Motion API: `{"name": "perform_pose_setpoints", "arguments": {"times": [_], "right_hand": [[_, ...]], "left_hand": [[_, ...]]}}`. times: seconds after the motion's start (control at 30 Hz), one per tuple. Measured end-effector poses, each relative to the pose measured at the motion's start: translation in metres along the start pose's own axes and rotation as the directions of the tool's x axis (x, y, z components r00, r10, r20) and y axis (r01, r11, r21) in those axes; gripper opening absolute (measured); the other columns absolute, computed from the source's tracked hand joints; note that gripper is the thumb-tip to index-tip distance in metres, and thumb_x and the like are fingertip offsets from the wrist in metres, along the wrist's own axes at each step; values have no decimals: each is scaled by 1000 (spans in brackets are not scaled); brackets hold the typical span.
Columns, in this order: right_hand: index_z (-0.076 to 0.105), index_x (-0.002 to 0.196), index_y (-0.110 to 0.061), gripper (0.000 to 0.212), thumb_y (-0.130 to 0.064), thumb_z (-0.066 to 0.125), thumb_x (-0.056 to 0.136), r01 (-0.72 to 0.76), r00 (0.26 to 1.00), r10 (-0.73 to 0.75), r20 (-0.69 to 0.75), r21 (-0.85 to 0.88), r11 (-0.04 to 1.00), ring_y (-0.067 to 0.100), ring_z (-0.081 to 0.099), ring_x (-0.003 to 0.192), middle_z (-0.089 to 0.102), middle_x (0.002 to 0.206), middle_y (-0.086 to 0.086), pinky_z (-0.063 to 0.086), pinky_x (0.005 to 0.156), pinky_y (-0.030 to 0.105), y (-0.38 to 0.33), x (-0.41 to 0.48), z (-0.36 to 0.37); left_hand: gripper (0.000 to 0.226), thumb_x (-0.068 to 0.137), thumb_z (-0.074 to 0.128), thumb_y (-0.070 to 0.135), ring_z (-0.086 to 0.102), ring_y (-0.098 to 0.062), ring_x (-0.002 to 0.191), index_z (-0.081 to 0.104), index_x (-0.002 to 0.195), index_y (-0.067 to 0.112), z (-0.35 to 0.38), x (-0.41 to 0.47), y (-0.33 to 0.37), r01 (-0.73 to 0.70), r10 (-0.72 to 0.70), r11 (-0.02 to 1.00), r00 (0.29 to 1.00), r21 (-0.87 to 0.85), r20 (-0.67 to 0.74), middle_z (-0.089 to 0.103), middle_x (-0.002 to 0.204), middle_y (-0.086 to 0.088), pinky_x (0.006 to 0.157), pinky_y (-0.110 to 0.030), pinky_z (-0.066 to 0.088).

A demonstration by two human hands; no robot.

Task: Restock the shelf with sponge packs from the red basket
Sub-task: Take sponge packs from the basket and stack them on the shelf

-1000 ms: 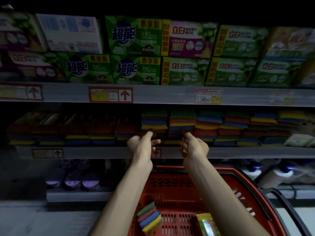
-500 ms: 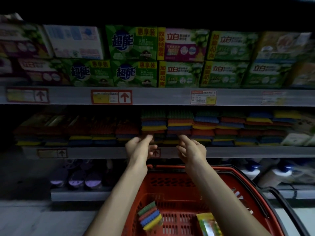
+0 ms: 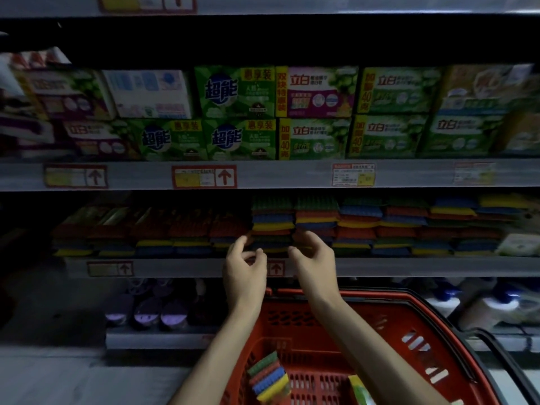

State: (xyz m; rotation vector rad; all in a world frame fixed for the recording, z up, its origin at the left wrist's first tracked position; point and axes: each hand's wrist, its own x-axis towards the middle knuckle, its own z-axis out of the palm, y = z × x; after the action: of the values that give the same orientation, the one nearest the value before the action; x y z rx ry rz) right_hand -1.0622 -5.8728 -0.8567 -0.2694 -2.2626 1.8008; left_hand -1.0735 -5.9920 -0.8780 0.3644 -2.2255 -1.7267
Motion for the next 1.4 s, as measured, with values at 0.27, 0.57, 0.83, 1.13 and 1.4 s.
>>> {"name": "perform_pose_setpoints", "arguments": {"times": [0.27,0.57,0.83,1.13,1.4], "right_hand": [[51,147,-12,49,-12,61,99,-2,1000,2,-14,13,1000,-13,63,79,62,128,-3,56,74,14,-3,3,5],[56,142,-15,46,-11,61,97,9,1000,-10,-11,-4,1000,7,62,106,60,119,-10,57,98,44,-2,2,4],[62,138,-24,39,-25,66,98,161,984,-145,104,-162,974,2,60,116,66,129,-11,53,98,25,9,-13,-31],[59,139,-31,49,-39,73,92,268,945,-164,283,-383,884,-2,55,123,61,134,-18,51,103,28,40,-44,-93],[57,141,-36,55,-50,70,89,348,888,-88,451,-533,771,1,55,125,59,136,-17,46,103,21,75,-66,-131]], "left_hand": [[54,101,61,18,57,6,74,45,152,17,2,5,3,47,-41,993,998,-105,57,59,90,18,51,-4,43],[55,100,62,19,54,8,74,44,153,17,1,4,3,58,-51,993,996,-106,72,53,89,23,56,-9,39],[33,99,64,16,64,3,93,61,130,27,-14,-14,1,-18,25,998,993,-68,112,68,115,8,62,-6,48],[26,97,67,18,64,8,91,65,122,27,-45,-64,-10,-119,110,993,958,19,266,67,106,11,71,-6,49],[30,94,71,20,64,0,93,64,118,36,-41,-99,-31,-307,188,932,865,193,466,65,104,16,76,-16,50]]}}
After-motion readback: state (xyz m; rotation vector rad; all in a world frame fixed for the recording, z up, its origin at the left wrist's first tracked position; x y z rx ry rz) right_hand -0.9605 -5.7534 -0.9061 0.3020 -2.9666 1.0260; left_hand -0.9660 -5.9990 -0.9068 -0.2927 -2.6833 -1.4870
